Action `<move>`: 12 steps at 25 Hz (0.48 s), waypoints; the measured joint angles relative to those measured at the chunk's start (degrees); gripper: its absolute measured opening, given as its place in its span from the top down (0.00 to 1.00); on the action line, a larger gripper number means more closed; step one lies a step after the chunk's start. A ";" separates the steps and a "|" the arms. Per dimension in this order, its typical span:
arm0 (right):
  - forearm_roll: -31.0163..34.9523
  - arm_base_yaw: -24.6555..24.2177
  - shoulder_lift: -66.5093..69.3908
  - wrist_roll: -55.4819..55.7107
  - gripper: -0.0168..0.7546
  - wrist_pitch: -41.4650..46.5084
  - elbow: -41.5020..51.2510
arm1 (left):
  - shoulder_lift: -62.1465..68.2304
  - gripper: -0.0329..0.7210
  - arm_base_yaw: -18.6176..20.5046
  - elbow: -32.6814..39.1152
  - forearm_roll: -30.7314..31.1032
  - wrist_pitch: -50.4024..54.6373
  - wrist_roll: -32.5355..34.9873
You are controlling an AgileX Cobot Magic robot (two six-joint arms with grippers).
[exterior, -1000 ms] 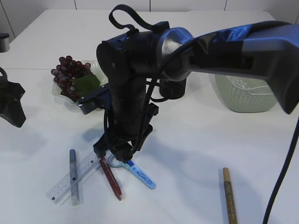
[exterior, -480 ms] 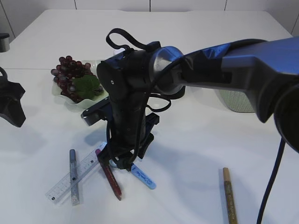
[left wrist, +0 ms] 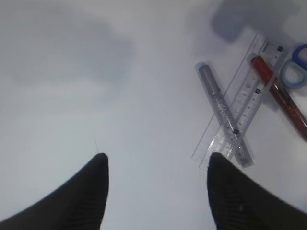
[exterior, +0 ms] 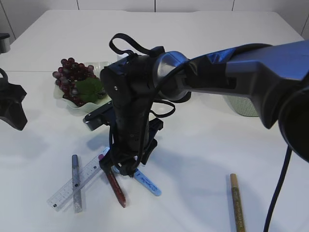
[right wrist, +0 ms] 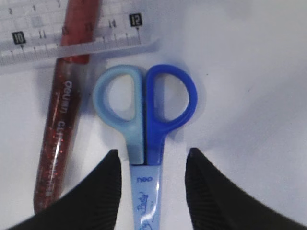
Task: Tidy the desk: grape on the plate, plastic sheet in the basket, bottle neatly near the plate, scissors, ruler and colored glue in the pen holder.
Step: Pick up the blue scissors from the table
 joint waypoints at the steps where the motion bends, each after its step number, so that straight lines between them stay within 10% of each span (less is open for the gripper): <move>1: 0.00 0.00 0.00 0.00 0.52 -0.31 0.00 | 0.00 0.34 0.00 0.00 0.00 0.00 0.00; 12: 0.00 0.00 0.91 0.13 0.52 -0.55 -0.21 | 0.00 0.34 0.00 0.00 0.00 -0.35 0.00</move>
